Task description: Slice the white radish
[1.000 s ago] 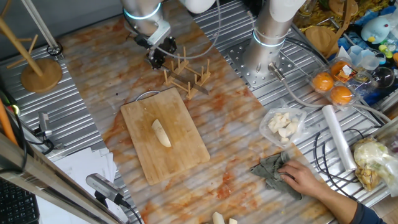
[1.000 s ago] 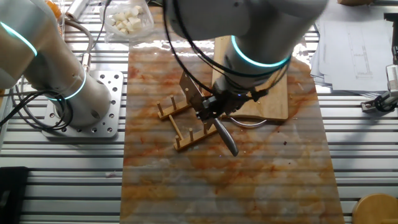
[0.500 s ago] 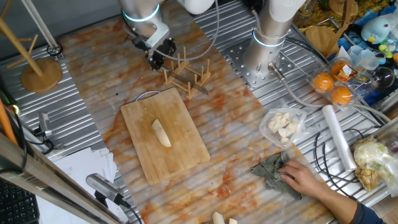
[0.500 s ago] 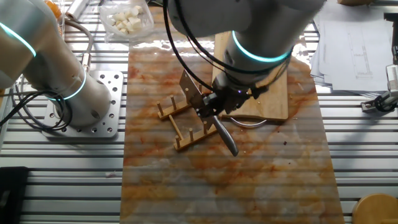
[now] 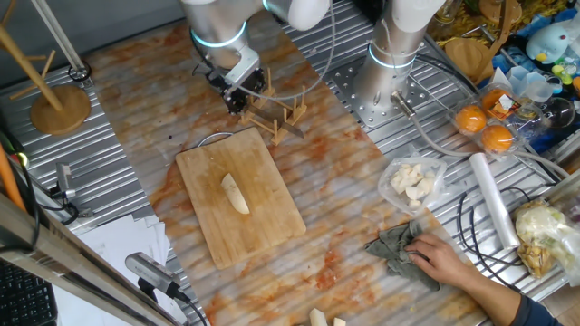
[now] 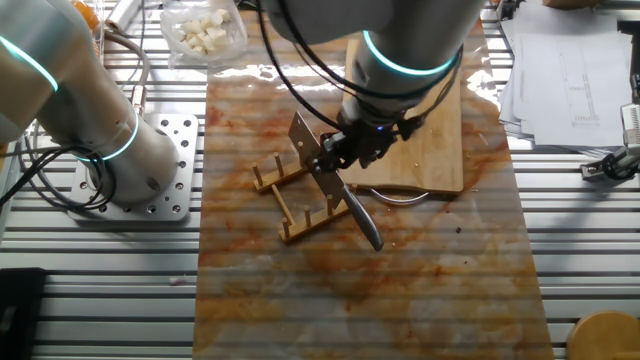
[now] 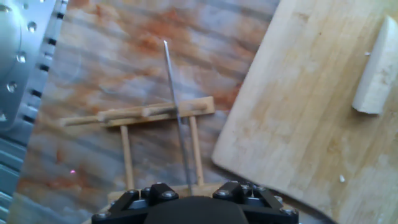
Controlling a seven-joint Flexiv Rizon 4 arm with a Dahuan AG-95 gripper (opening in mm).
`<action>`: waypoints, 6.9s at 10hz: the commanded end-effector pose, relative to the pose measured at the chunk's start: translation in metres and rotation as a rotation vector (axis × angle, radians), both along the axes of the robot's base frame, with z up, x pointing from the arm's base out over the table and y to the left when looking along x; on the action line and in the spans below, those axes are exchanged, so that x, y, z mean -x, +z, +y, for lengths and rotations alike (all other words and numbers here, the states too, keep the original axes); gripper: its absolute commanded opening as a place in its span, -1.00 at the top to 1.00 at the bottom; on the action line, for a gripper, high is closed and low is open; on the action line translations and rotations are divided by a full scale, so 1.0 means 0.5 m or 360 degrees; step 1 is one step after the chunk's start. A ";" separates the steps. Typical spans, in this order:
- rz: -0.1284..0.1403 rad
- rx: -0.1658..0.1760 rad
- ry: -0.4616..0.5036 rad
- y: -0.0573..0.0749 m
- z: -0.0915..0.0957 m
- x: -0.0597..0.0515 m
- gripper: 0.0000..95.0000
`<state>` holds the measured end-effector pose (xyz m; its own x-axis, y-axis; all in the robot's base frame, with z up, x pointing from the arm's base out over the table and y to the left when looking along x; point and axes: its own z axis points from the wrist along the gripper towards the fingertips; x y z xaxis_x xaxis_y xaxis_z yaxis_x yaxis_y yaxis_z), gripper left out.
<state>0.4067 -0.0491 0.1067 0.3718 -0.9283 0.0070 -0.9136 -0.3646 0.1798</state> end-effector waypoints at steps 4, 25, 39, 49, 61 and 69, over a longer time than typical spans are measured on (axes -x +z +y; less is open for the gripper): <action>0.0001 0.0024 -0.0006 0.006 0.000 0.009 -0.20; -0.0035 0.0041 0.0038 -0.102 0.033 0.064 -0.20; -0.0046 0.0049 0.0058 -0.143 0.038 0.070 -0.20; -0.0053 0.0077 0.0014 -0.147 0.036 0.079 1.00; -0.0039 0.0112 -0.0345 0.076 0.065 0.109 1.00; -0.0157 0.0329 -0.1938 0.143 0.220 0.006 1.00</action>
